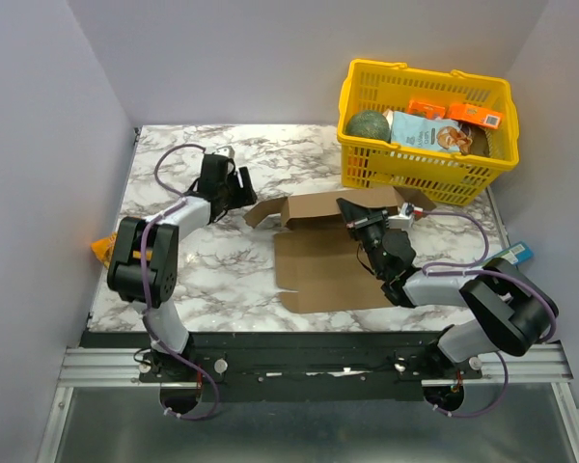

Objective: Fold the paper box

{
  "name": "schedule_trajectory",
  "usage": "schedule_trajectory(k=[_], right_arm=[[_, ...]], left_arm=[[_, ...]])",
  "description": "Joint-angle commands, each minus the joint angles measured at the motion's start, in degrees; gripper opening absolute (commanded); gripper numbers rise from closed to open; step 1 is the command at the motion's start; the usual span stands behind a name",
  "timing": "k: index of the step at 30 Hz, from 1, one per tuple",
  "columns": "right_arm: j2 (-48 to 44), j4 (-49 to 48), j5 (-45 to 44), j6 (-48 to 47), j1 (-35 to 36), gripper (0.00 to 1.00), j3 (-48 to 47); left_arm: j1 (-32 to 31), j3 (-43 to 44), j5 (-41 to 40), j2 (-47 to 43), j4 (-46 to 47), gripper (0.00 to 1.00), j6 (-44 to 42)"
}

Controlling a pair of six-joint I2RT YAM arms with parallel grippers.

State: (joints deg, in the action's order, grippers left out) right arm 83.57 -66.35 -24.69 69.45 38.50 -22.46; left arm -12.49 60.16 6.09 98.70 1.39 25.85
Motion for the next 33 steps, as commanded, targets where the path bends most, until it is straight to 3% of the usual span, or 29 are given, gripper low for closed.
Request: schedule_trajectory(k=[1, 6, 11, 21, 30, 33], right_arm=[[1.33, 10.35, -0.89, -3.44, -0.44, 0.01, -1.44], [3.44, 13.69, -3.17, -1.60, -0.71, 0.01, -4.43], [2.12, 27.75, -6.42, 1.21, -0.71, 0.01, -10.93], [4.23, 28.38, -6.25, 2.44, -0.80, 0.01, -12.79], [6.08, 27.59, -6.69, 2.88, -0.80, 0.01, -11.64], [5.90, 27.59, -6.51, 3.06, -0.80, 0.01, -11.29]], left_arm=[[-1.22, 4.35, 4.36, 4.93, -8.77, 0.77, -4.40], [-3.32, 2.16, 10.17, 3.17, -7.45, 0.75, -3.96], [-3.42, -1.97, 13.24, -1.65, -4.82, 0.75, -2.03], [-3.42, -5.40, 20.79, -5.18, 3.61, 0.74, 1.48], [-3.94, -9.18, 27.57, -6.94, 16.71, 0.73, 7.99], [-4.56, -9.45, 24.08, -8.86, 15.50, 0.72, 6.51]])
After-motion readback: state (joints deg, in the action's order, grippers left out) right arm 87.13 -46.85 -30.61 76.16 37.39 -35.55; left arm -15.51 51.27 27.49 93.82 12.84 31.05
